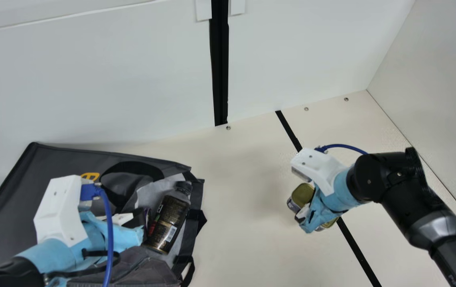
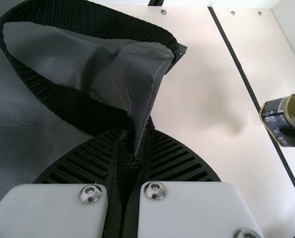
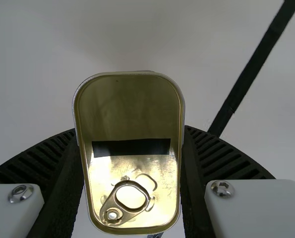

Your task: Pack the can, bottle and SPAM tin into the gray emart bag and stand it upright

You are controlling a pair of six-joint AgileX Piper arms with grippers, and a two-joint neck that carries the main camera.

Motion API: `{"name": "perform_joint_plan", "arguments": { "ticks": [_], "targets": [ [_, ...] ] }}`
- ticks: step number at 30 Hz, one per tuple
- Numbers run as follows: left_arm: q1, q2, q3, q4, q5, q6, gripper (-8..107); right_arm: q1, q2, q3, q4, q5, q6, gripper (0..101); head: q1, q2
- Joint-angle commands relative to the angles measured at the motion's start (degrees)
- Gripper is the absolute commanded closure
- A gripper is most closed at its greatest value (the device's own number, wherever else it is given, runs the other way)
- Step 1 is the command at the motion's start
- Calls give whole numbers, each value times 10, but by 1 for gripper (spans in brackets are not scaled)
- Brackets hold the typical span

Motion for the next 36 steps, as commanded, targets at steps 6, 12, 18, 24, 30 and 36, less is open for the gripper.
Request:
{"name": "perform_joint_plan", "arguments": {
  "ticks": [6,12,18,24,30,36],
  "targets": [
    [0,0,0,0,0,0,107,43,0,-3,4,2,-9,101,-13,-1],
    [0,0,0,0,0,0,107,82,4,-8,6,3,-14,101,-13,-1],
    [0,0,0,0,0,0,107,122,8,-12,7,4,-18,101,-13,-1],
    [0,0,0,0,0,0,107,161,13,-13,8,2,-21,101,-13,-1],
    [0,0,0,0,0,0,107,193,21,-16,11,0,-23,101,-13,-1],
    [0,0,0,0,0,0,107,221,29,-20,16,-3,-26,101,-13,-1]
  ]
}}
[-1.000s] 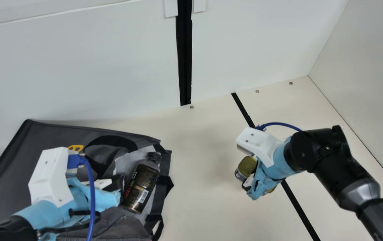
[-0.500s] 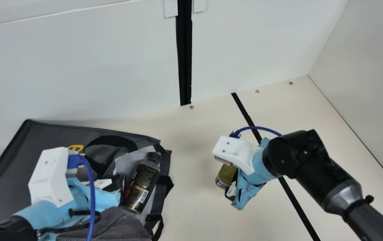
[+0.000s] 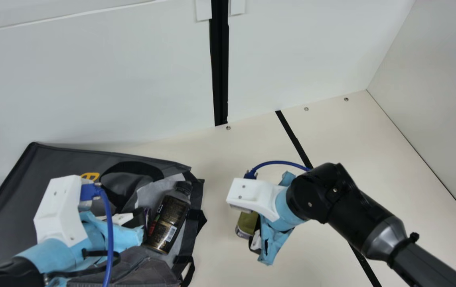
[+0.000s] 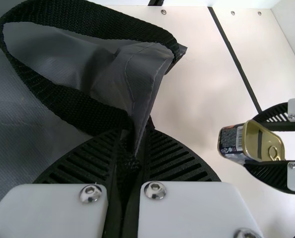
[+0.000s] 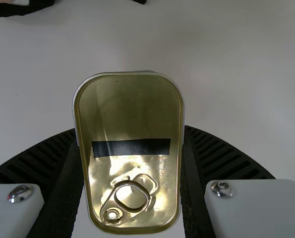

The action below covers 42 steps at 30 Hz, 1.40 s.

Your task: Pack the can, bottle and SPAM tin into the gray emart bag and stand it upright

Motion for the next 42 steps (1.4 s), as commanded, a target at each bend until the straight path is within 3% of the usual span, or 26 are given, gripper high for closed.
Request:
{"name": "perform_joint_plan", "arguments": {
  "ticks": [1,10,17,30,42],
  "targets": [
    [0,0,0,0,0,0,107,8,2,-1,3,-1,-1,101,-13,0],
    [0,0,0,0,0,0,107,31,12,0,23,-15,-15,101,-13,0],
    [0,0,0,0,0,0,107,29,17,10,70,-43,-47,101,-13,0],
    [0,0,0,0,0,0,107,14,24,35,211,-109,-141,101,-13,0],
    [0,0,0,0,0,0,107,16,52,29,343,-151,-213,101,-13,0]
  ]
}}
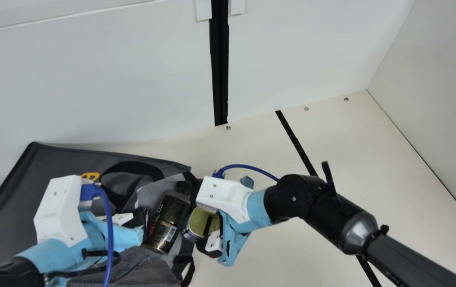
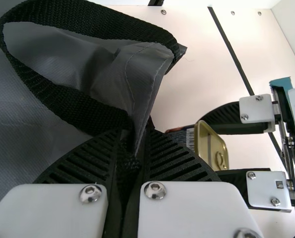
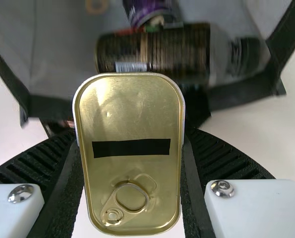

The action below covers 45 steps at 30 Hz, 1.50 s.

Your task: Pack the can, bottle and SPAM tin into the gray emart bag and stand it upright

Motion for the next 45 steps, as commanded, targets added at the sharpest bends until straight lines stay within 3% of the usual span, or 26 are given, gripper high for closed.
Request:
{"name": "perform_joint_plan", "arguments": {
  "ticks": [1,21,45],
  "targets": [
    [0,0,0,0,0,0,107,1,5,-2,33,-5,-13,101,-13,-1],
    [0,0,0,0,0,0,107,33,90,-47,196,-66,-99,101,-13,-1],
    [0,0,0,0,0,0,107,78,207,-161,259,-120,-73,101,-13,-1]
  ]
}}
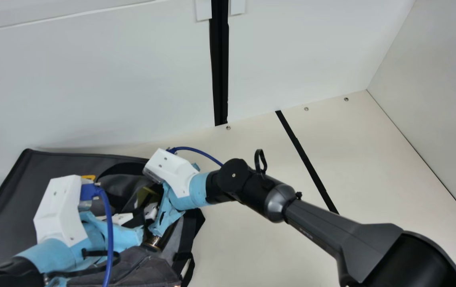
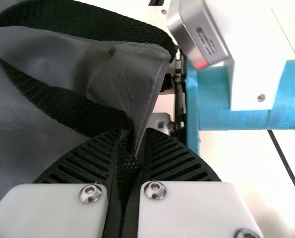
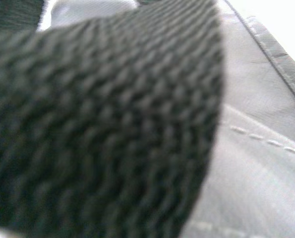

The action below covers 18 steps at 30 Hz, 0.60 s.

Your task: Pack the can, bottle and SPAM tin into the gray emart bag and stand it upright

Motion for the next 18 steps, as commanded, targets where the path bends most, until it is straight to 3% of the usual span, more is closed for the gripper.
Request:
{"name": "perform_joint_plan", "arguments": {
  "ticks": [1,7,18],
  "targets": [
    [0,0,0,0,0,0,107,2,6,-7,-1,-3,4,101,-13,0],
    [0,0,0,0,0,0,107,6,18,-24,2,-10,16,101,-13,0],
    [0,0,0,0,-4,0,107,5,22,-33,1,-13,23,65,-13,0]
  ]
}}
